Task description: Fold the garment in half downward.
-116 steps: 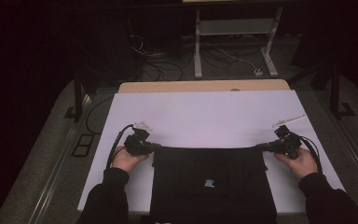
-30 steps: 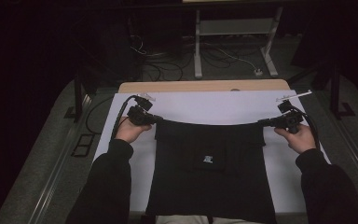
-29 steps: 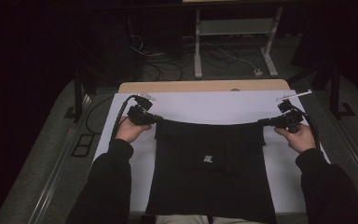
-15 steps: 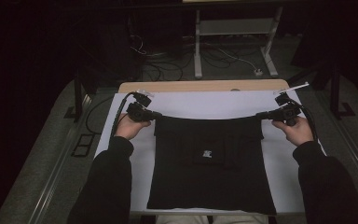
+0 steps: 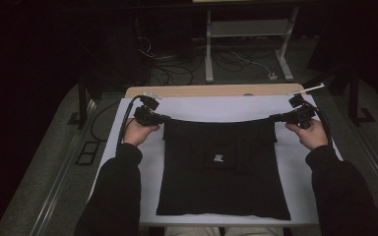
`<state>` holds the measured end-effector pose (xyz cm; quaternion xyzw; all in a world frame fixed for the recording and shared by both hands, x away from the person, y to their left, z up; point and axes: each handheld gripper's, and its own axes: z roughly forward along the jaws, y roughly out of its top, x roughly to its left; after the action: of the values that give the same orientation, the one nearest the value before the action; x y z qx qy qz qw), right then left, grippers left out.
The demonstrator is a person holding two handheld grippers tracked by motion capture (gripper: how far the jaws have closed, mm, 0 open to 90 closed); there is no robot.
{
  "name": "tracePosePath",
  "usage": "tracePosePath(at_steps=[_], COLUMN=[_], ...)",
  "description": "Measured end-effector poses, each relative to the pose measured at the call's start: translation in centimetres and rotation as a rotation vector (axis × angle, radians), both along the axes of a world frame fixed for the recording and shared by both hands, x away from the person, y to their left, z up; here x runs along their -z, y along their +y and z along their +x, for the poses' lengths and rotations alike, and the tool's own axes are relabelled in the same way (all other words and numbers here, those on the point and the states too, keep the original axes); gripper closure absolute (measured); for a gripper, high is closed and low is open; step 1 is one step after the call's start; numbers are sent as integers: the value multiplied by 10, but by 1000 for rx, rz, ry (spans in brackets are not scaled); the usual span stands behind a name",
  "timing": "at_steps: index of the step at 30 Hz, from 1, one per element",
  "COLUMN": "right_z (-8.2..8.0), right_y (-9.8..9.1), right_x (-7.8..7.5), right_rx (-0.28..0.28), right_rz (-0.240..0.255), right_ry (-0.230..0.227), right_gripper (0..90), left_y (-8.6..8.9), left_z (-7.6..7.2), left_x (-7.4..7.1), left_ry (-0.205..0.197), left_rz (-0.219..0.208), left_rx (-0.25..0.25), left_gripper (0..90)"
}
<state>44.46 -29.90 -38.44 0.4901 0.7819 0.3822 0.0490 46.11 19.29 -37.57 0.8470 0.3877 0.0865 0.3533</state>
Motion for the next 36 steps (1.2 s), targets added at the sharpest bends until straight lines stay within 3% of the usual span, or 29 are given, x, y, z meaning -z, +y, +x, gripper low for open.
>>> tracePosePath(at_steps=[14, 28, 36], right_z=[13, 28, 39], right_y=[-1, 6, 7], right_x=[-10, -16, -4], right_rx=[22, 19, 25], right_rz=[15, -17, -2], right_ry=[-23, -40, -14], right_gripper=[874, 874, 871], left_y=[0, 3, 1], left_z=[11, 21, 29], left_x=[-8, -10, 2], left_ry=[-14, -28, -11], left_rz=[3, 5, 9], left_rx=[-15, -35, -56], left_gripper=[870, 870, 869])
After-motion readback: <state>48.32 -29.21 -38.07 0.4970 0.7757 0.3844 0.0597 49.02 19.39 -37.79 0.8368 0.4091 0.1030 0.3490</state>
